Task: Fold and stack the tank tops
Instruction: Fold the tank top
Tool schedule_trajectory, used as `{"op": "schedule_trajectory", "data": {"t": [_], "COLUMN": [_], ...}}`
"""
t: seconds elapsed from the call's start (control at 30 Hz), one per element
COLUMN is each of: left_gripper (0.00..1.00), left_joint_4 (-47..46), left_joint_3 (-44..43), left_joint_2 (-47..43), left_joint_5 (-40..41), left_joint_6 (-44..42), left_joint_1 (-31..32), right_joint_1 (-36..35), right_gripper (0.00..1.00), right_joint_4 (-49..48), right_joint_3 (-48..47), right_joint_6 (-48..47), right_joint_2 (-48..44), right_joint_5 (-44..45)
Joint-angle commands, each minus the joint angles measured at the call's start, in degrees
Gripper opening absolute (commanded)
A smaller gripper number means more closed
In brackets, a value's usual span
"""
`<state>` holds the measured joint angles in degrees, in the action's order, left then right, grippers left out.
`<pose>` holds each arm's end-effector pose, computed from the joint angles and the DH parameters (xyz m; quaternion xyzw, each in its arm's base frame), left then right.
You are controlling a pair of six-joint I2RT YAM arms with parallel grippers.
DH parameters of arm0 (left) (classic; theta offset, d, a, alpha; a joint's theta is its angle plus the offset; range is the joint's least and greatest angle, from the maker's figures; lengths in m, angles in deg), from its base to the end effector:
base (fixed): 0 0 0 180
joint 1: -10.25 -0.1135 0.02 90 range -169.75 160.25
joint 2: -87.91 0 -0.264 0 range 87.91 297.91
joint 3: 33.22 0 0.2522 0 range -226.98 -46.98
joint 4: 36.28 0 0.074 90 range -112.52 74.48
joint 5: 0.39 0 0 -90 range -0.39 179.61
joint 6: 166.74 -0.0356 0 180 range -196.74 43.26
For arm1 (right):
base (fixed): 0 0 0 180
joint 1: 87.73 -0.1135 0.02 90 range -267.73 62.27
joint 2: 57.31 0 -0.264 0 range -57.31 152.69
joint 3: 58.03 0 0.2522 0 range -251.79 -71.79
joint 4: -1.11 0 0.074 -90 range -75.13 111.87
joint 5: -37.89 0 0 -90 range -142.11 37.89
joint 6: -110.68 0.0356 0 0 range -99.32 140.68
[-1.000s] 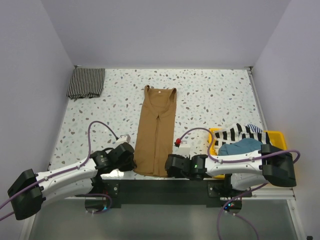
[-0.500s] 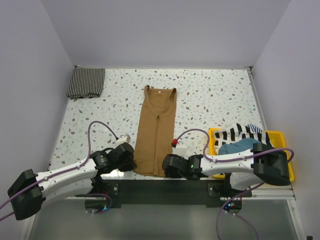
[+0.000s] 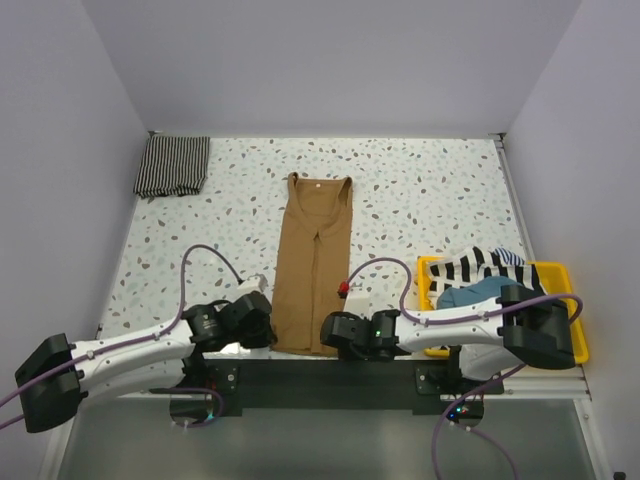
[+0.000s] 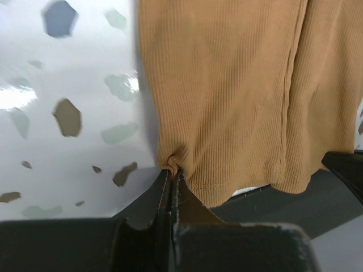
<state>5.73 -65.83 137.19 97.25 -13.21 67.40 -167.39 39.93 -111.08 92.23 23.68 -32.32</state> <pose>0.0833 -0.1202 0.1479 -0.0714 0.9583 -0.2023 0.1890 0.0556 0.2378 0.1573 -0.0337 0.9650 0.1503 0.2124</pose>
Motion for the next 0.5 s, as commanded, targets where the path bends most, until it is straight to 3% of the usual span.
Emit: {"op": "schedule_trajectory", "data": {"t": [0.0, 0.17, 0.33, 0.47], "left_gripper": [0.00, 0.00, 0.00, 0.00], "left_joint_4": [2.15, 5.32, 7.70, 8.48], "left_joint_3": [0.13, -3.55, -10.30, -17.26], "left_joint_2": [-0.41, 0.29, 1.08, 6.87], "left_joint_5": [-0.08, 2.46, 8.34, 13.18], "left_joint_6": [3.26, 8.27, 7.85, 4.94], "left_joint_1": [3.84, 10.53, 10.27, 8.34], "right_joint_1": [-2.95, -6.47, -4.99, -0.68], "right_gripper": [0.01, 0.00, 0.01, 0.00], "right_joint_4": [8.32, 17.91, 20.73, 20.82], "right_joint_3": [-3.59, -8.51, -11.07, -15.10], "right_joint_6": [-0.80, 0.26, -1.93, -6.94], "right_joint_2": [-1.36, -3.37, -4.09, -2.60], "right_joint_5": [1.82, 5.17, 8.77, 10.09]}}
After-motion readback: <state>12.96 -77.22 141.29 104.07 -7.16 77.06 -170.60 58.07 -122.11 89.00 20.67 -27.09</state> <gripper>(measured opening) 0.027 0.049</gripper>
